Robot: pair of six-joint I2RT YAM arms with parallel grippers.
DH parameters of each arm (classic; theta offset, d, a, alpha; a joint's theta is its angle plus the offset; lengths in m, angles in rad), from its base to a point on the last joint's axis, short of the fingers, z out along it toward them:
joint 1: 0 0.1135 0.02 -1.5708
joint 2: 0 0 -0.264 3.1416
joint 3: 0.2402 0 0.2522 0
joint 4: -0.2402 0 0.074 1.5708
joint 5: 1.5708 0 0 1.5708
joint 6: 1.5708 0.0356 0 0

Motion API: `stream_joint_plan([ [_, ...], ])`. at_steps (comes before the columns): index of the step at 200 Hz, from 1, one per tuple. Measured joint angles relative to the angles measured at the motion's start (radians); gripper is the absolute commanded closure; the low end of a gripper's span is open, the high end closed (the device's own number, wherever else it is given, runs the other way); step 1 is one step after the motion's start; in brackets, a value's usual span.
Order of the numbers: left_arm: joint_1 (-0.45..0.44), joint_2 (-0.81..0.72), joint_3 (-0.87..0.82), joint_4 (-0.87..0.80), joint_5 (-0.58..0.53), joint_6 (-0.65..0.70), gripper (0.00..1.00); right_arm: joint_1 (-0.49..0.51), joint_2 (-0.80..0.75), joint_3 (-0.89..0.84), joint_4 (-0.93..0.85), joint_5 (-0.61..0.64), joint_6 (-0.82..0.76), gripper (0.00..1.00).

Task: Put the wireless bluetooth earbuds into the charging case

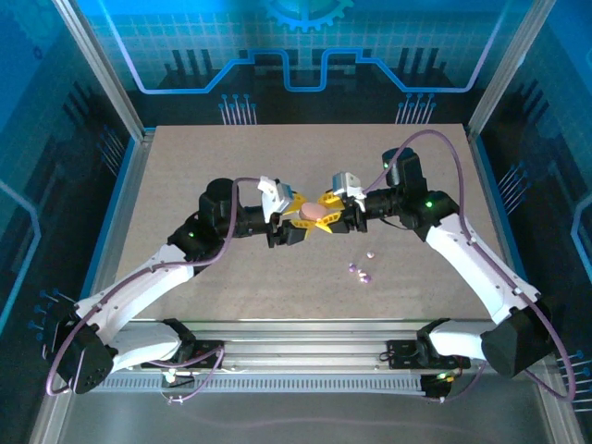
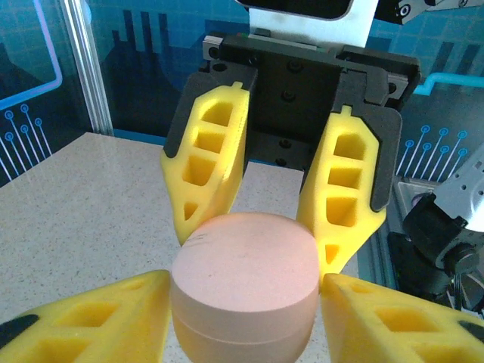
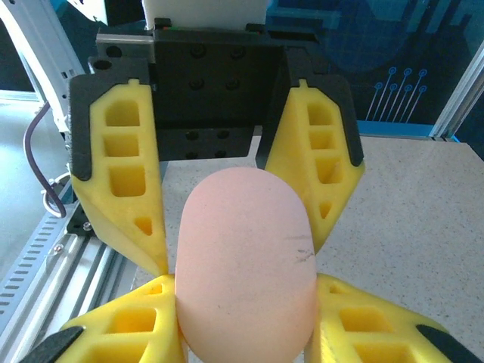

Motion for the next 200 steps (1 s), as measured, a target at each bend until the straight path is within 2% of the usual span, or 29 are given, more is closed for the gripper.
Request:
stream_joint_plan([
  [61,-0.001,0.0,0.0,-0.023,0.008,0.049,0.63,-0.004,0.003,0.001,-0.028,-0.011,-0.022,0.67],
  [92,-0.001,0.0,0.0,-0.029,0.008,0.052,0.69,-0.004,0.006,0.001,-0.028,-0.013,-0.021,0.62],
  [200,-0.002,-0.003,0.003,-0.046,0.011,0.085,0.69,-0.014,0.015,0.004,-0.035,-0.051,0.046,0.55],
])
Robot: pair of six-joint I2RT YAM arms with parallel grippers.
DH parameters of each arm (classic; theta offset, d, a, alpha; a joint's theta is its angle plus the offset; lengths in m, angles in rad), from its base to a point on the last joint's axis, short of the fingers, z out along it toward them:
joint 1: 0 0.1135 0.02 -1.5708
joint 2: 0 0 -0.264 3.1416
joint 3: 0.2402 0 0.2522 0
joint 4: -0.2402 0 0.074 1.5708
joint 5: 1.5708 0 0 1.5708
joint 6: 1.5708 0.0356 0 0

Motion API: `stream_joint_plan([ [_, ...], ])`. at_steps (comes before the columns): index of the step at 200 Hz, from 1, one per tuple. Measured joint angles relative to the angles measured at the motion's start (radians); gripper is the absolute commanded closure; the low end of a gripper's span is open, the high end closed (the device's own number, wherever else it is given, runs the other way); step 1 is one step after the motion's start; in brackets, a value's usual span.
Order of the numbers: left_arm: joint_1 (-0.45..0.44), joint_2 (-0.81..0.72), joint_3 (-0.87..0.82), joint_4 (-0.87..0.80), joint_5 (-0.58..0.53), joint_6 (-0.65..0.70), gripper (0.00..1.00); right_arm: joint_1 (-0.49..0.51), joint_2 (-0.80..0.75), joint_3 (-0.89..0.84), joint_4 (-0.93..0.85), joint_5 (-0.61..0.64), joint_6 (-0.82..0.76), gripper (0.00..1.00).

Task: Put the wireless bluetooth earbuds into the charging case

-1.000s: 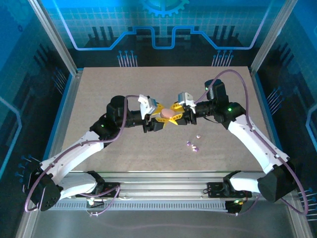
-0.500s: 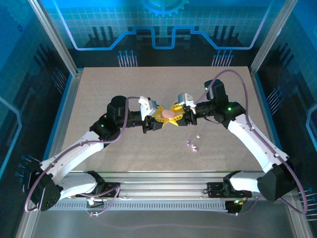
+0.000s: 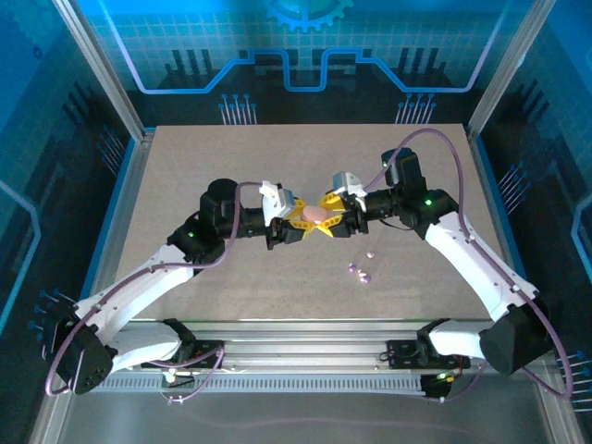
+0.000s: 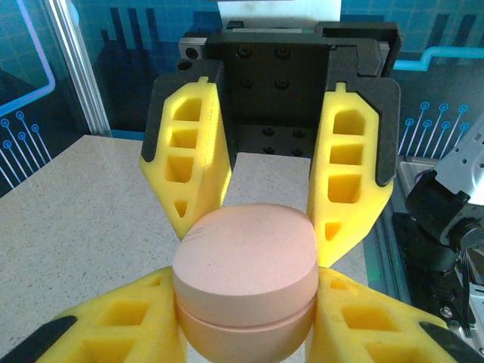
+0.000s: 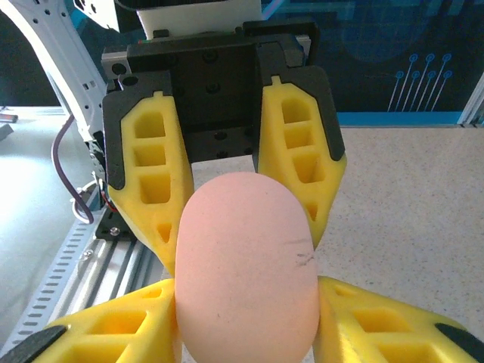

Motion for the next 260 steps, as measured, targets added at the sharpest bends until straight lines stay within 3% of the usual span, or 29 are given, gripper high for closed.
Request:
stream_joint_plan([
  [153,0.004,-0.005,0.001,-0.049,-0.023,0.021,0.68,-0.026,-0.01,0.009,0.042,0.031,0.102,0.51],
  [214,0.007,-0.005,0.001,-0.054,-0.036,0.017,0.67,-0.018,-0.018,0.009,0.049,0.078,0.106,0.6],
  [260,0.012,-0.005,0.001,-0.065,-0.047,0.011,0.67,0.011,-0.028,0.009,0.061,0.148,0.084,0.6],
])
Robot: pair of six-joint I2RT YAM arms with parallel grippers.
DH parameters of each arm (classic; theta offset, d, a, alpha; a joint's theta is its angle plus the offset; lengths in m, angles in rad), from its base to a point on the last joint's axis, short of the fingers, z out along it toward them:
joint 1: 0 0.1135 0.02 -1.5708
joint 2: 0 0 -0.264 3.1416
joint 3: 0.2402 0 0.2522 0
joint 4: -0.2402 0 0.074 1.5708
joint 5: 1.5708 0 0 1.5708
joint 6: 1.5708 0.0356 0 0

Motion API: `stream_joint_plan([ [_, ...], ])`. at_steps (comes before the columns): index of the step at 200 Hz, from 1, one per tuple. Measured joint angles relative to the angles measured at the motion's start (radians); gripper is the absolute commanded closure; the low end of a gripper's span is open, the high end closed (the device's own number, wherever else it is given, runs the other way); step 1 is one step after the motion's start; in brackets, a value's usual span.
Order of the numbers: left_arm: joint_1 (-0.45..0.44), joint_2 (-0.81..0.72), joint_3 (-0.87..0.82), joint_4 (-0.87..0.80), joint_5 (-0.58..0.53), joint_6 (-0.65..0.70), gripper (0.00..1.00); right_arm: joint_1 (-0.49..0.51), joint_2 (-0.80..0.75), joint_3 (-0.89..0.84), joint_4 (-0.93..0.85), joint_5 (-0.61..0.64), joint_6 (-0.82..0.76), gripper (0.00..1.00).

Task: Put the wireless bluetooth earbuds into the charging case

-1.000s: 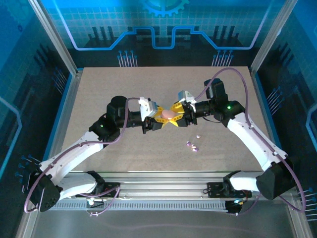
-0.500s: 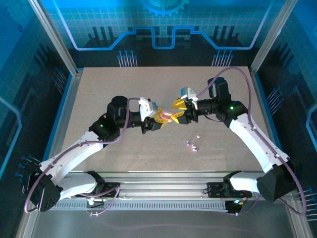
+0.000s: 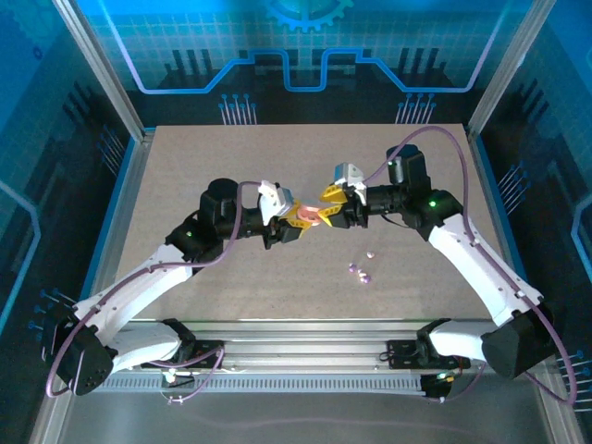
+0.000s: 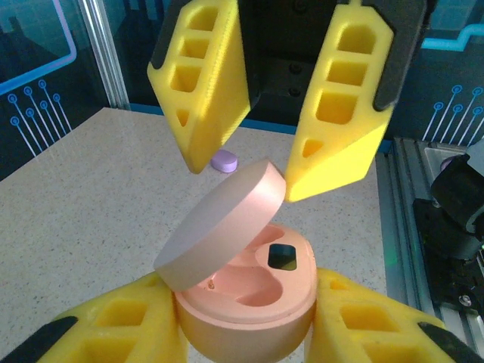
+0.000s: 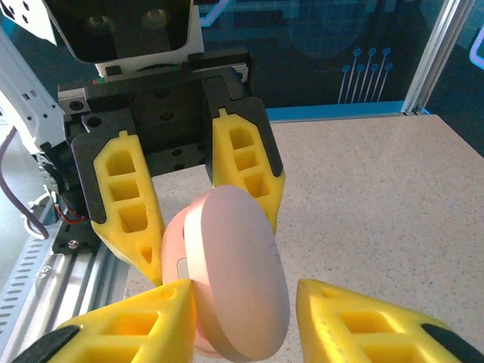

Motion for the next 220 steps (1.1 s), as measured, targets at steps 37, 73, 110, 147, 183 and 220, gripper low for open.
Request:
stream_joint_plan([
  [37,0.001,0.008,0.0,0.0,0.001,-0.021,0.67,0.041,-0.008,0.0,0.006,0.085,-0.047,0.62],
  [73,0.0,0.01,0.0,0.0,0.001,-0.021,0.66,0.071,-0.032,-0.021,0.04,0.161,-0.084,0.65],
  [110,0.0,0.012,0.0,0.0,0.004,-0.037,0.66,0.087,-0.036,-0.024,0.054,0.23,-0.124,0.67],
  [147,-0.002,0.013,0.0,0.0,0.02,-0.047,0.65,0.105,-0.035,-0.024,0.054,0.296,-0.169,0.72],
  [183,-0.004,0.013,0.0,0.001,0.024,-0.046,0.61,0.111,-0.035,-0.027,0.058,0.308,-0.179,0.87],
  [220,-0.009,0.014,0.0,0.0,0.024,-0.039,0.53,0.111,-0.035,-0.016,0.042,0.307,-0.176,0.96],
])
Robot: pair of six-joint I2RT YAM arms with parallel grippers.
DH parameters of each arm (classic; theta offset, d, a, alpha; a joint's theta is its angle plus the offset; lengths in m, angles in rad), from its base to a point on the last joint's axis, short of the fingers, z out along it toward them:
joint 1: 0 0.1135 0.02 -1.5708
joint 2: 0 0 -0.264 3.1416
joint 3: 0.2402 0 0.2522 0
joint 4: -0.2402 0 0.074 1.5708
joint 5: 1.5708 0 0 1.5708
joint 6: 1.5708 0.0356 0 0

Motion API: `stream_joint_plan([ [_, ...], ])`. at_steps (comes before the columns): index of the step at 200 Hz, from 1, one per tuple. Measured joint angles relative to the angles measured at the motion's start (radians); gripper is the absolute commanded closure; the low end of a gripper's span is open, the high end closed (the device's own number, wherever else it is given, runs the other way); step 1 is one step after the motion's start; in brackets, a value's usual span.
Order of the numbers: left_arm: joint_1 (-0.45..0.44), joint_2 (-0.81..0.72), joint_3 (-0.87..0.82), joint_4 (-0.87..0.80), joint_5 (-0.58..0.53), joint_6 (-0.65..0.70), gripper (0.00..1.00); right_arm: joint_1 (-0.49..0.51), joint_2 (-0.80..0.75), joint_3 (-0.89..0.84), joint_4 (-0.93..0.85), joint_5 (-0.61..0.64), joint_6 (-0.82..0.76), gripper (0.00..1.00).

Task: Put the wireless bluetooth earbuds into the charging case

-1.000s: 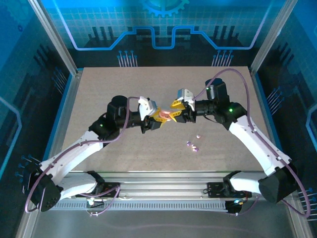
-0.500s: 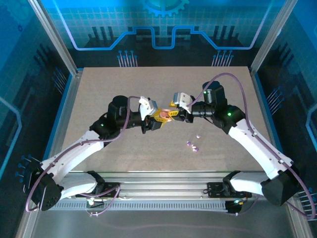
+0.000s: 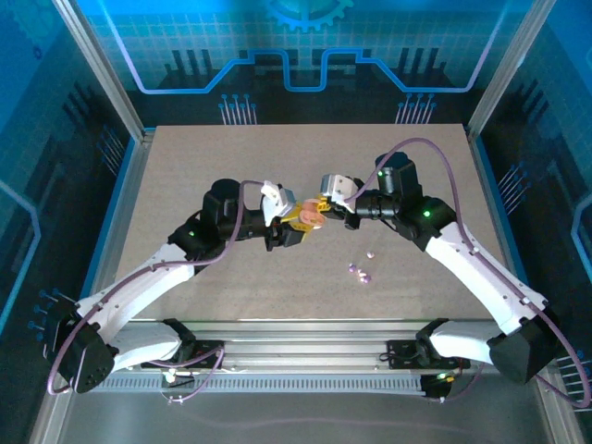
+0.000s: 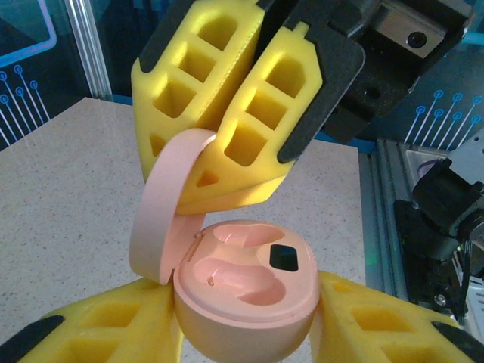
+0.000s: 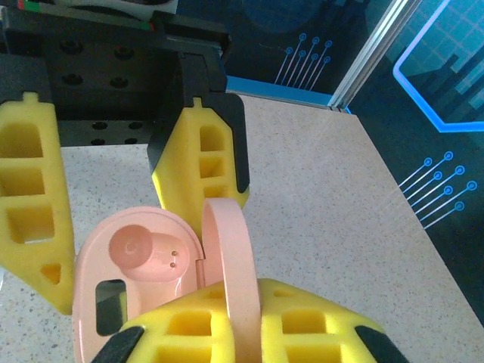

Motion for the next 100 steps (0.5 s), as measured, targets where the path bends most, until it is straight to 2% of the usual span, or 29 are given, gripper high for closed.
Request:
stream_joint_plan([
  [20,-0.003,0.0,0.0,0.004,0.0,0.0,0.43,0.0,0.0,0.005,-0.009,0.0,-0.002,0.97],
  [66,-0.005,0.019,0.0,0.024,0.001,-0.016,0.35,0.002,0.0,0.005,-0.015,0.005,0.0,0.96],
  [100,-0.01,0.035,0.0,0.019,0.005,-0.014,0.34,0.003,0.0,0.005,-0.015,0.013,0.006,0.95],
])
